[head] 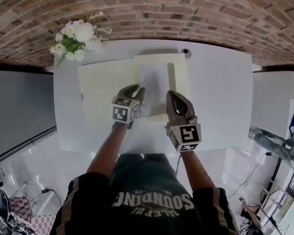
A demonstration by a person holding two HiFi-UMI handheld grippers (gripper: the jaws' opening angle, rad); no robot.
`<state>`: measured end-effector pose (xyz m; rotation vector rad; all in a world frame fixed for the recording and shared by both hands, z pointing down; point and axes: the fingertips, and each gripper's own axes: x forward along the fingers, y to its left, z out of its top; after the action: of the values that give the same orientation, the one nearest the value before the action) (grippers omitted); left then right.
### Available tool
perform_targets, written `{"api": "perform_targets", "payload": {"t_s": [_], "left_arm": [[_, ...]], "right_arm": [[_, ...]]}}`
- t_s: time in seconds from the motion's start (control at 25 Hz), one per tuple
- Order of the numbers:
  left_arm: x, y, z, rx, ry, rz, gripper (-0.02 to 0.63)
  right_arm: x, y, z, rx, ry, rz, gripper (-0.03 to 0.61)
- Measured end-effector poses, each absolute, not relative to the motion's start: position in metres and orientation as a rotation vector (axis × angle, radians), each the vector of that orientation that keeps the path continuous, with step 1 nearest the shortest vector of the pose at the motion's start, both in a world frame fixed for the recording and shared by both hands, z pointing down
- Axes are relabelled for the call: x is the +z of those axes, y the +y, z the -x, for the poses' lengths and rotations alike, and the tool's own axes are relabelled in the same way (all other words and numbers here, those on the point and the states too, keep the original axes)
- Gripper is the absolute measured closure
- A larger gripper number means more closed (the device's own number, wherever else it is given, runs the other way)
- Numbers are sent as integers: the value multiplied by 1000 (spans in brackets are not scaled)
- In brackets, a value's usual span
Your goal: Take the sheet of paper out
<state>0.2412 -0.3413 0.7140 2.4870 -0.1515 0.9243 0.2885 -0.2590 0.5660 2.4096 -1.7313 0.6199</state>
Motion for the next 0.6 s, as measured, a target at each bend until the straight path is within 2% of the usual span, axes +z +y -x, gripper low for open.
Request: {"api": "perform_targets", "payload": {"t_s": [0.6], "left_arm": [[771,-340,-244,1057,-157,-2325,500]], "right_arm": [[587,-246,-297,700,-1695,-2402,580]]}}
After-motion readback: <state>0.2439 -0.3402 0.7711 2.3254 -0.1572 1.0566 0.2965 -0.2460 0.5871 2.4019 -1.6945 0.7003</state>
